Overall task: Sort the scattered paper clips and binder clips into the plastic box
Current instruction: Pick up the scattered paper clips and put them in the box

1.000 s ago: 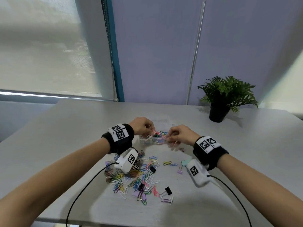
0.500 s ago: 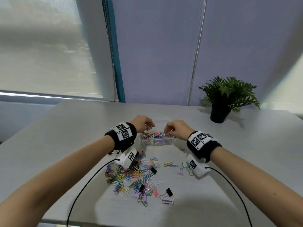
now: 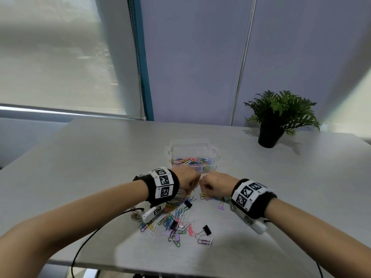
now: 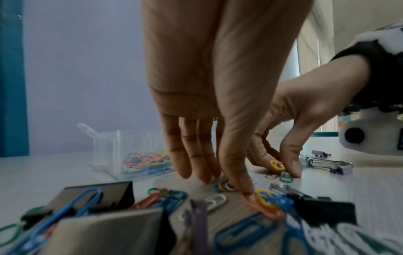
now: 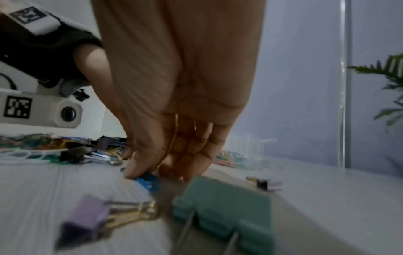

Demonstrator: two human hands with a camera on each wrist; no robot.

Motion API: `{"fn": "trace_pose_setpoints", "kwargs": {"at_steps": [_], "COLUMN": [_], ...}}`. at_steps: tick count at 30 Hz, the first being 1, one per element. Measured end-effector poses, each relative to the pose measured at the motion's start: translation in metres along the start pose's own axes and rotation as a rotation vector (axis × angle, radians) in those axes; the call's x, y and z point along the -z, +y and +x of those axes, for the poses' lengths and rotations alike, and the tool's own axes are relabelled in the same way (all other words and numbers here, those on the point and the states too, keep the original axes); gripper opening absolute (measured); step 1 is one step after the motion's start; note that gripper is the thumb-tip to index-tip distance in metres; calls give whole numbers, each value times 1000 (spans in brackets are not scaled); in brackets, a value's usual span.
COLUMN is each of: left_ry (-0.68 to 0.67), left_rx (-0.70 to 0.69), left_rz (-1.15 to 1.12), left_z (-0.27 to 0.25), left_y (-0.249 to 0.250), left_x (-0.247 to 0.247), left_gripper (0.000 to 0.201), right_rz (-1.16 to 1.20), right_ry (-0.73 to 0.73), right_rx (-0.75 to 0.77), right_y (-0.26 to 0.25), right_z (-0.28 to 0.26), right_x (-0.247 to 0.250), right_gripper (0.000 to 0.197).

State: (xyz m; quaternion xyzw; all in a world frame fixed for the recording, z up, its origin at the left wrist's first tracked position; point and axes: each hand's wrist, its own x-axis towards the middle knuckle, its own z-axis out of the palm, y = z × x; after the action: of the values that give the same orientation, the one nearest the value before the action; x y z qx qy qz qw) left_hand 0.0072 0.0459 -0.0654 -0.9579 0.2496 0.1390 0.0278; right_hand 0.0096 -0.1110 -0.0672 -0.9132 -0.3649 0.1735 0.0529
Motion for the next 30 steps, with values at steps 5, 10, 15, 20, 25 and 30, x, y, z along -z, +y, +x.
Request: {"fn": "trace_pose_setpoints", "kwargs": {"at_steps": [5, 10, 15, 20, 25, 30], "left_ry": [-69, -102, -103, 1, 229, 258], "left_rx": [13, 0, 34, 54, 138, 223], "left_rz": [22, 51, -128, -472, -539, -471], "left_z": [2, 1, -3, -6, 6, 20], "left_y": [0, 2, -5, -27, -48, -54], "left_x": [2, 1, 12, 37, 64, 70], "left_gripper": [24, 24, 23, 12, 15, 22], "right_rz": [-6, -2, 183, 538, 634, 622], "right_ry": [24, 57, 134, 285, 486, 573], "right_rx": [15, 32, -1, -63, -144, -167], "right_y": [-1, -5, 3, 13, 24, 26], "right_z": [-3, -5, -11, -12, 16, 45], "right_x": [-1, -4, 2, 25, 50, 67], "right_gripper": [13, 19, 30, 24, 26, 23]}}
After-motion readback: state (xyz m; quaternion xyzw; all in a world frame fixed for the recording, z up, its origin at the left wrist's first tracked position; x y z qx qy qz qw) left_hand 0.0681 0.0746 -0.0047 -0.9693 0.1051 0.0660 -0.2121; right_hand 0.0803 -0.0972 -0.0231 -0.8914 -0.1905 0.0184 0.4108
